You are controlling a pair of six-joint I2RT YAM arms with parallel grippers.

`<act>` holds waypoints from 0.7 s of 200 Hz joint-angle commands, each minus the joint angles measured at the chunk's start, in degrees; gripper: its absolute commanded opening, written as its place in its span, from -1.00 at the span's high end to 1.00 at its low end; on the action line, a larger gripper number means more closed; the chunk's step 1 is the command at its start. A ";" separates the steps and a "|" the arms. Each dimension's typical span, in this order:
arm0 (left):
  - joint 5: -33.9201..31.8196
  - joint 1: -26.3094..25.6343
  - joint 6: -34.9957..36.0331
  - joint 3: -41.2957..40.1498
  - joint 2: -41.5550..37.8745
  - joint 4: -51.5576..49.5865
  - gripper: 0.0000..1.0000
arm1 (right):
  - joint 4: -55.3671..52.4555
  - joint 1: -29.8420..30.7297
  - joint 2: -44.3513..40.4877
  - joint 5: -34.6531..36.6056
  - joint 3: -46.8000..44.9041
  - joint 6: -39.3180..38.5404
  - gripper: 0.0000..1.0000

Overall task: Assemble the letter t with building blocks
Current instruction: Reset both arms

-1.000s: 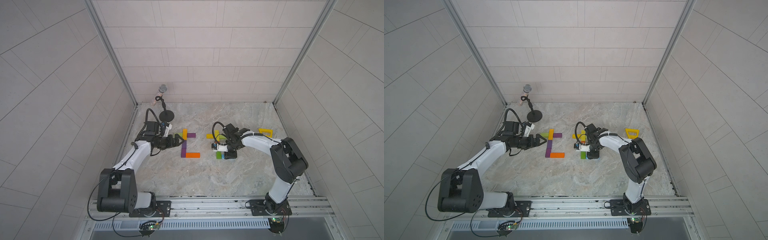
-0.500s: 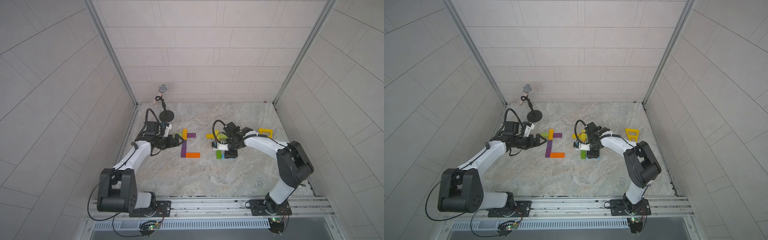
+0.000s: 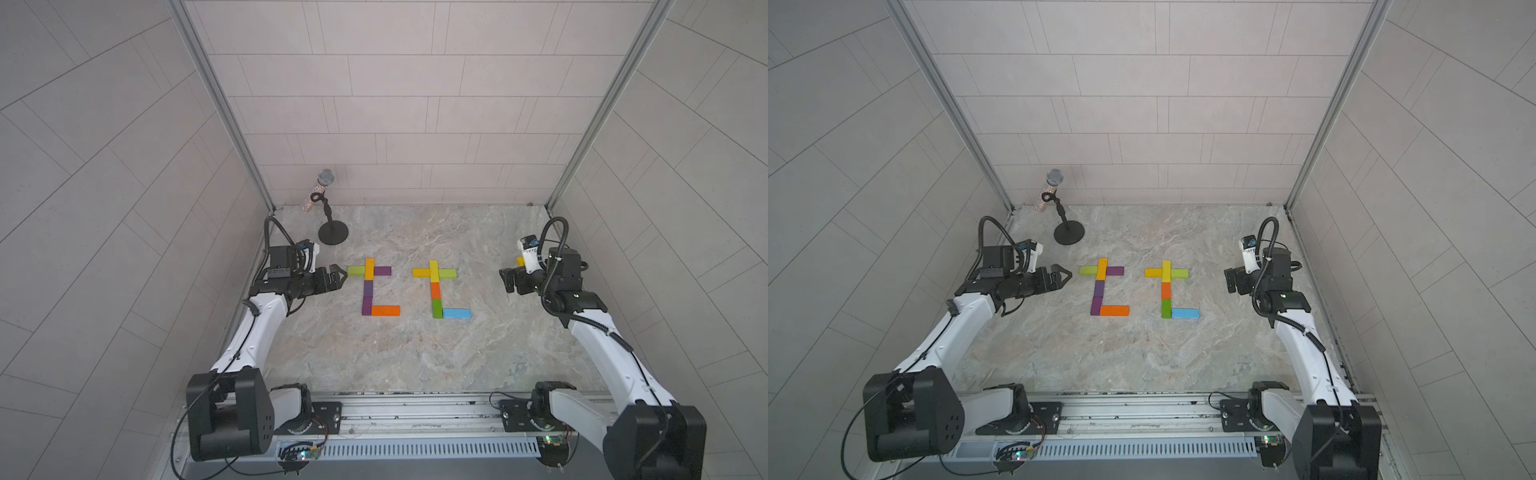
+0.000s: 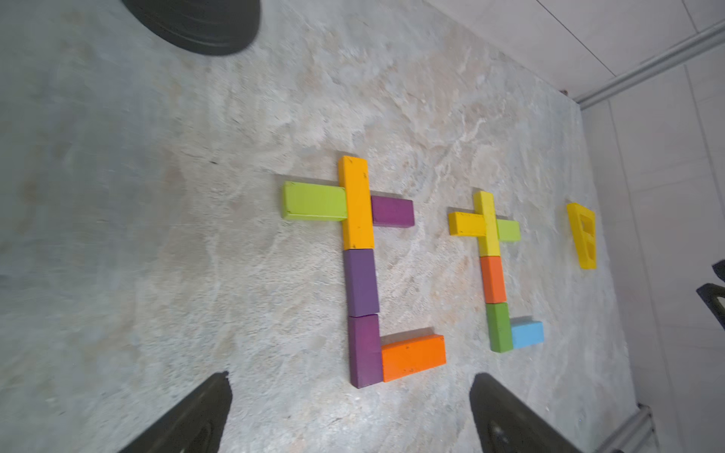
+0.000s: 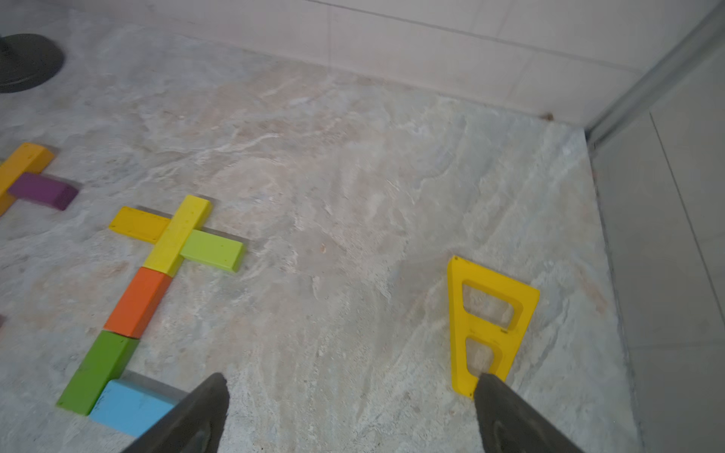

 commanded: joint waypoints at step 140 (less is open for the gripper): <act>-15.41 6.66 -0.03 -38.21 12.30 93.60 -1.00 | 63.43 2.56 27.36 14.16 -18.93 8.69 -0.99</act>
